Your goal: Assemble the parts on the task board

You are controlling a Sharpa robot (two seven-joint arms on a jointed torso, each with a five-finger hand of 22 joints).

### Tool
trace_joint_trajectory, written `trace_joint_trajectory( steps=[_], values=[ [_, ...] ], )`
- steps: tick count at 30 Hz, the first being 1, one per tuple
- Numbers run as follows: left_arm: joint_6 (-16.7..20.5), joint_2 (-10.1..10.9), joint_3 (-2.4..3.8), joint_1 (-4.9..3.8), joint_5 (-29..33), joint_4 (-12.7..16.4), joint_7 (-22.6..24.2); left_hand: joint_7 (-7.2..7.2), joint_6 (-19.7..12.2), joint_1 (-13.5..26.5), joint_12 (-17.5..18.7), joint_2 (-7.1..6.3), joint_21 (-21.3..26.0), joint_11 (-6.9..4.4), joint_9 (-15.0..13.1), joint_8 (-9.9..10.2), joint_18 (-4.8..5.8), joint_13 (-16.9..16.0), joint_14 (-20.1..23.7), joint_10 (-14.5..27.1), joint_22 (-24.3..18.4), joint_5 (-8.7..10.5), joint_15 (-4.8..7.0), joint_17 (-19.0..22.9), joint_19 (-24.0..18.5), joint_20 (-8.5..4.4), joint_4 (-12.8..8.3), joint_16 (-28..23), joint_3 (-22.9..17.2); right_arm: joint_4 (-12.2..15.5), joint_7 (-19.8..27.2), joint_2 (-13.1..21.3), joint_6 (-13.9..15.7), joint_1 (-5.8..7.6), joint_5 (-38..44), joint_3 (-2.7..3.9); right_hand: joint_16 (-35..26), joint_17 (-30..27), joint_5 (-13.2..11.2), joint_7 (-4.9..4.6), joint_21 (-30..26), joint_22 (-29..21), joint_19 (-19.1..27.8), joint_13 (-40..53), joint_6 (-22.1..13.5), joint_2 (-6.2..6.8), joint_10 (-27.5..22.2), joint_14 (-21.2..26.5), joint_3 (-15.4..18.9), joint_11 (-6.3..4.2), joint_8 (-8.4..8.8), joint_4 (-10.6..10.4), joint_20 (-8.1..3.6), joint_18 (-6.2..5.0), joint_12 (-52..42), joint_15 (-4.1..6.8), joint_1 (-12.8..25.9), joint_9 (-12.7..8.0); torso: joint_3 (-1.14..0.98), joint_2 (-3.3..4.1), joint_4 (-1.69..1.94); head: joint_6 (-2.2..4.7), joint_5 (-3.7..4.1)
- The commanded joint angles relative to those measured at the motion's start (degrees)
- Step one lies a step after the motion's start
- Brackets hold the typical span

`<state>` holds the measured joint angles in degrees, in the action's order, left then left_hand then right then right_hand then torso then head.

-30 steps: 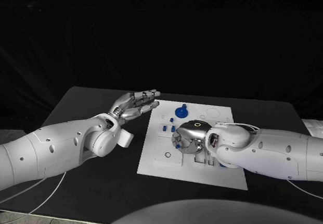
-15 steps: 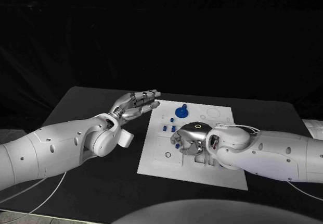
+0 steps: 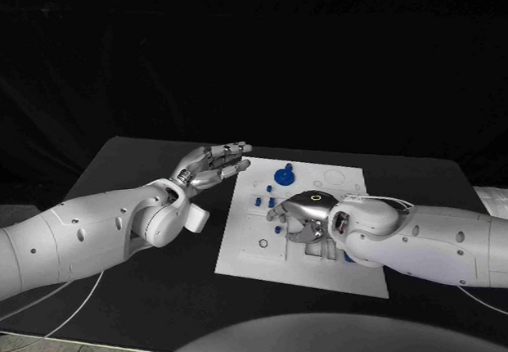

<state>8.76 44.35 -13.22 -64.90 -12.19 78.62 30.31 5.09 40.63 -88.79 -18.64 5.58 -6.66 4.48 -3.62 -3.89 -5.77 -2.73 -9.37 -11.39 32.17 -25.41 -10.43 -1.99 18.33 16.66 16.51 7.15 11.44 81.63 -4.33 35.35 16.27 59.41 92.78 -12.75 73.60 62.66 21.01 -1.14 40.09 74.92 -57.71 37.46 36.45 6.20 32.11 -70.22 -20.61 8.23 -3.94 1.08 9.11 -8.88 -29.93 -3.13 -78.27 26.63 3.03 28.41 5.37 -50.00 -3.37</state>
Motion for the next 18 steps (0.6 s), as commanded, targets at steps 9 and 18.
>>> trace_joint_trajectory(
  steps=[9,18],
  values=[
    [-0.9,-0.3,0.04,0.05,-0.2,0.0,0.5,0.28,0.1,-0.5,0.4,0.41,-0.3,-0.10,0.0,0.0,0.82,0.0,0.3,0.4,-0.1,-0.25,-0.11,0.0,0.3,0.06,-0.2,-0.2,-0.1,8.1,4.1,7.3,12.2,4.71,1.4,0.28,1.0,0.6,-7.9,1.43,0.6,2.3,-1.7,-0.1,-1.1,-0.54,-0.6,-0.6,3.8,-0.48,-0.40,-2.9,-0.07,-0.51,-3.1,0.35,0.8,-3.6,0.02,-0.04,-0.01,0.00,0.65],
    [-0.8,-0.4,0.04,0.17,-0.1,0.1,0.8,0.32,0.1,-0.7,0.4,0.60,-0.3,-0.09,0.0,0.0,0.82,0.0,0.3,0.4,-0.1,-0.31,-0.07,0.0,0.4,0.05,-0.2,-0.1,-0.2,12.3,3.2,14.6,9.6,10.67,2.0,0.24,2.8,2.6,-15.7,2.00,4.9,3.7,-7.5,-7.2,1.6,1.06,-2.0,-4.2,10.4,-1.07,-0.51,-10.8,-0.81,0.38,2.5,0.84,2.0,-7.3,0.00,-0.07,-0.08,0.00,1.34]
  ],
)
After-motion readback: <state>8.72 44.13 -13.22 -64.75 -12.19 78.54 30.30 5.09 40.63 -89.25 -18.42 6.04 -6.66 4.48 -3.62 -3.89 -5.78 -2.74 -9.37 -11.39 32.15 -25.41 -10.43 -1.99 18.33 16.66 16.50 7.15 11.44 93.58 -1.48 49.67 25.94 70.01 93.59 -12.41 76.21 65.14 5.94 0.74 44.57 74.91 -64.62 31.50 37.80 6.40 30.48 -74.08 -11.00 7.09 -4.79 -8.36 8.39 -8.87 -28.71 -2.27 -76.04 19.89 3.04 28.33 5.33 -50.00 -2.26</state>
